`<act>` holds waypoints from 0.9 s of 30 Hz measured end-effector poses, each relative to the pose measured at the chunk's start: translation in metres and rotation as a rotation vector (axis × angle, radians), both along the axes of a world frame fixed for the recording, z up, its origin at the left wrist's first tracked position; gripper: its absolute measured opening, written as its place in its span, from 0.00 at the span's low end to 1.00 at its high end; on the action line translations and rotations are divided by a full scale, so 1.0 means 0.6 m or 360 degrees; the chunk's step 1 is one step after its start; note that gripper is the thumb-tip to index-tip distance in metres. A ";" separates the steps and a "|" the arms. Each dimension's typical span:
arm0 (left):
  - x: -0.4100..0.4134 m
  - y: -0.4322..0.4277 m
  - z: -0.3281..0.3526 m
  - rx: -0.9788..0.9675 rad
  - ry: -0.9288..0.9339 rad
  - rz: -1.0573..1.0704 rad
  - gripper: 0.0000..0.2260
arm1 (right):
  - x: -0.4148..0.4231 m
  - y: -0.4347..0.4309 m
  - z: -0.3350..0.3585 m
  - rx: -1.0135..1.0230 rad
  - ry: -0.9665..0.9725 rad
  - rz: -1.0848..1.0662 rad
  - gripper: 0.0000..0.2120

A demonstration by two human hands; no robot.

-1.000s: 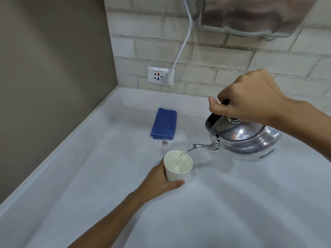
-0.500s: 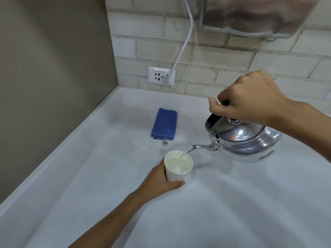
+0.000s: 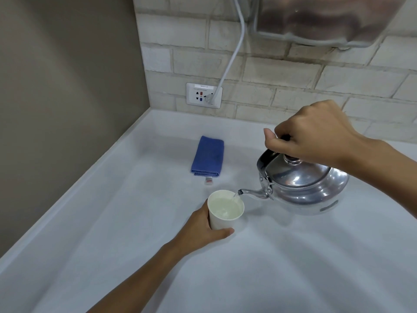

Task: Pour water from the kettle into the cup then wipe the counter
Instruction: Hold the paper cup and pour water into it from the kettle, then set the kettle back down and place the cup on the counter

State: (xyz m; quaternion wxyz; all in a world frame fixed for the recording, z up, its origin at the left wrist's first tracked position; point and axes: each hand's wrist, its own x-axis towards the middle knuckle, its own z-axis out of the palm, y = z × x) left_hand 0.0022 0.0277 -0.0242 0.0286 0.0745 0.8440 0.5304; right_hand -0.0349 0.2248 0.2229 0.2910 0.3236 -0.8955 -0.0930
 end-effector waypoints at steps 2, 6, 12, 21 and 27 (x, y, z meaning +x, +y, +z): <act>0.000 0.000 0.000 0.0013 0.0001 -0.0006 0.28 | -0.002 0.003 -0.008 -0.0028 0.0005 0.0003 0.24; 0.002 -0.001 0.001 0.0020 -0.0010 0.0000 0.28 | -0.009 0.012 -0.022 -0.0095 -0.0020 0.0025 0.25; 0.002 -0.001 0.003 0.0037 -0.0032 0.0005 0.28 | -0.062 0.051 -0.049 -0.0437 -0.0221 -0.0164 0.28; -0.001 -0.002 -0.005 0.0042 -0.0047 0.0021 0.28 | -0.181 0.081 -0.079 -0.0973 -0.0412 -0.0584 0.24; -0.003 -0.002 -0.009 0.0070 -0.0080 0.0030 0.30 | -0.238 0.075 -0.093 -0.1166 -0.0443 -0.0670 0.26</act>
